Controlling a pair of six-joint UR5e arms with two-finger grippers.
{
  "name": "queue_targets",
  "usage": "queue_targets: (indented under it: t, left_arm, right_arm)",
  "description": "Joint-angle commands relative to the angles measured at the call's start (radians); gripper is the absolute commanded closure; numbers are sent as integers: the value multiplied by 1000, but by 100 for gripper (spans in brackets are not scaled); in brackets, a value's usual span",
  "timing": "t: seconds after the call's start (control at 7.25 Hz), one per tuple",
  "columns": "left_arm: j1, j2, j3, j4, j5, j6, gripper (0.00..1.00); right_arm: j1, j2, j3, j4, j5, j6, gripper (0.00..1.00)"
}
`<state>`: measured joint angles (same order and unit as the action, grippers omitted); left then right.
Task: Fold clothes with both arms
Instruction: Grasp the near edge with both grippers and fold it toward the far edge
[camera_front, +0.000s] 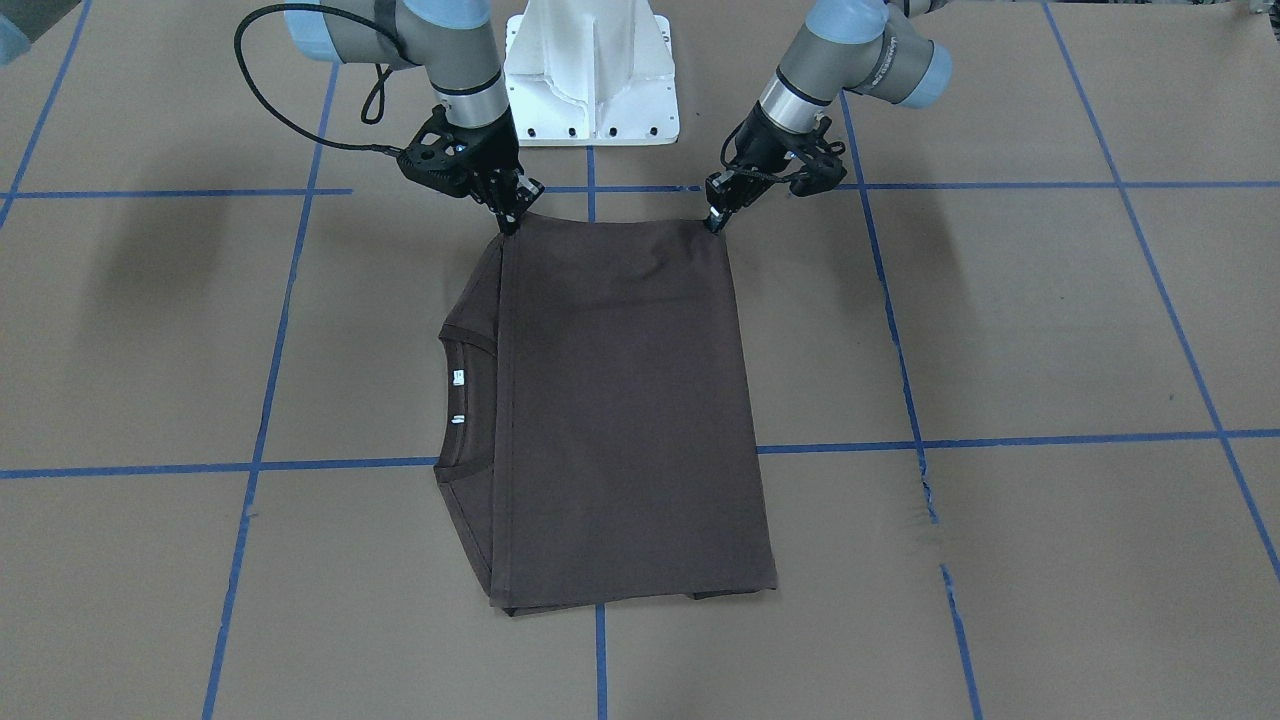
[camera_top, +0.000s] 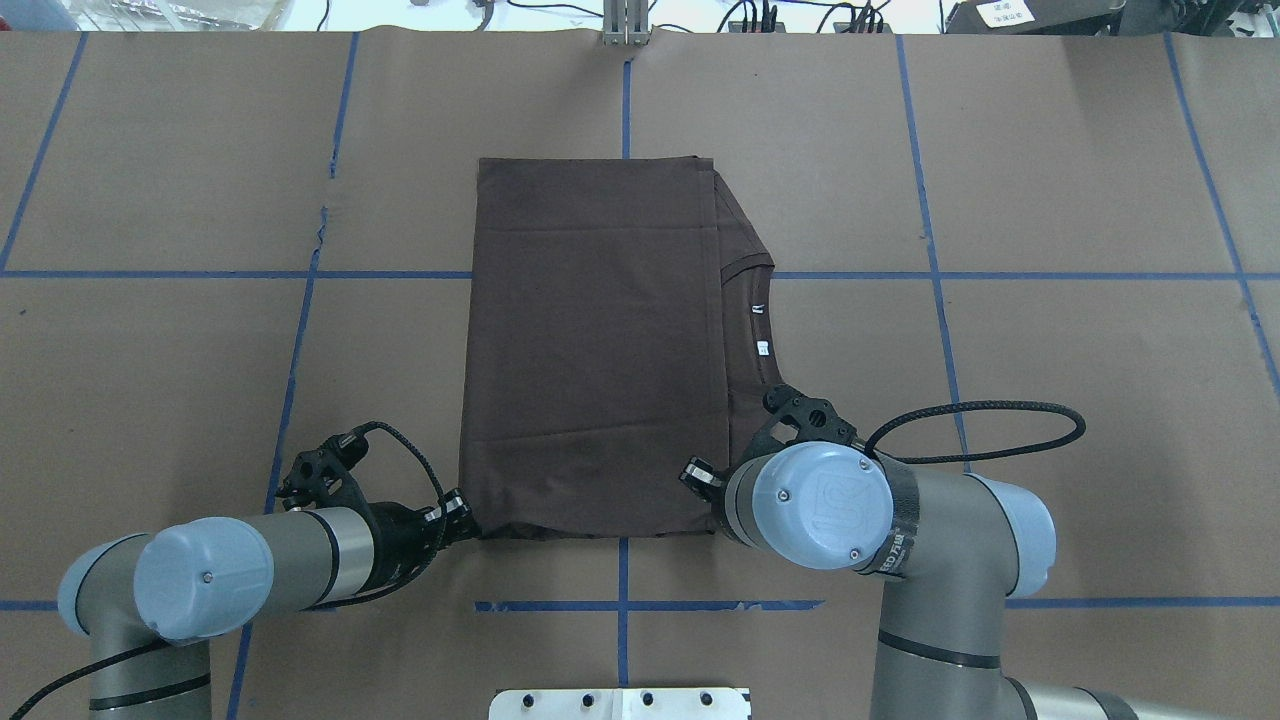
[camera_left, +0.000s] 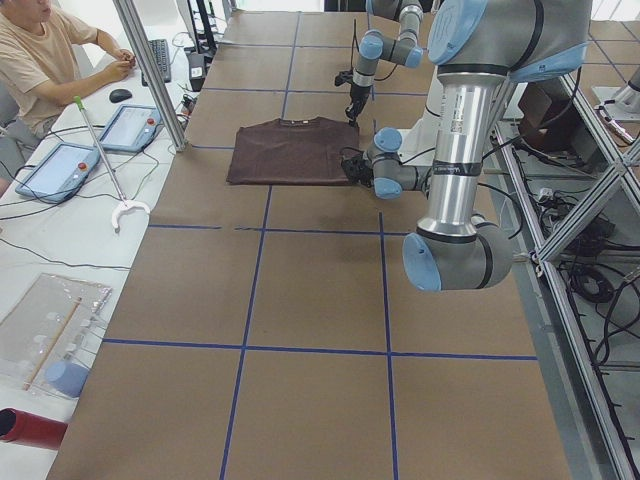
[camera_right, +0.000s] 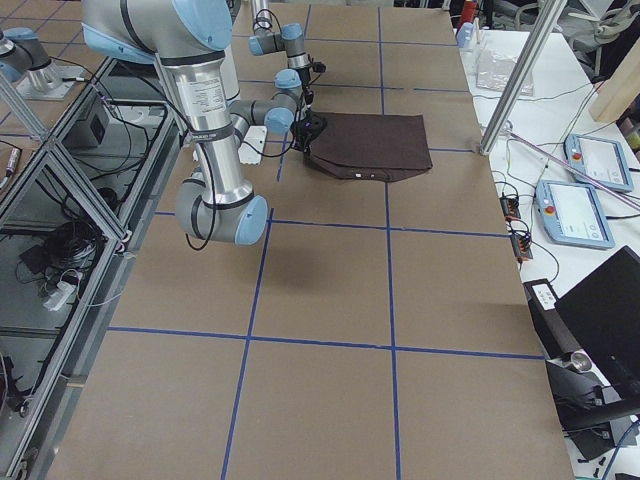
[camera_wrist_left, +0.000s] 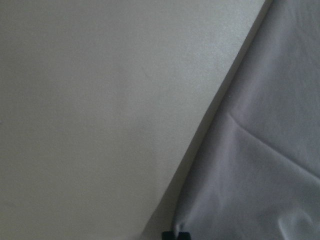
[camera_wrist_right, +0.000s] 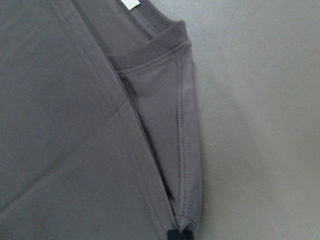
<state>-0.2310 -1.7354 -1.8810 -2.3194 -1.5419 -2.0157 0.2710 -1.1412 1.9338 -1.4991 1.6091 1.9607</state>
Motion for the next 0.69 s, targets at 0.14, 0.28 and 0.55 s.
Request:
queue_targets:
  t: [0.14,0.28,0.55]
  left_arm:
    - [-2,34,-258,120,-64,-2,100]
    - [-16,21,-342,224,-120,0,100]
    - [-205,-153,-220,332,-185,116,100]
  right_arm:
    - [-15,-119,237,-44,6,10,100]
    - [-12,-97,267,-79,11,9,100]
    - [174,21,153,-73,93,1,100]
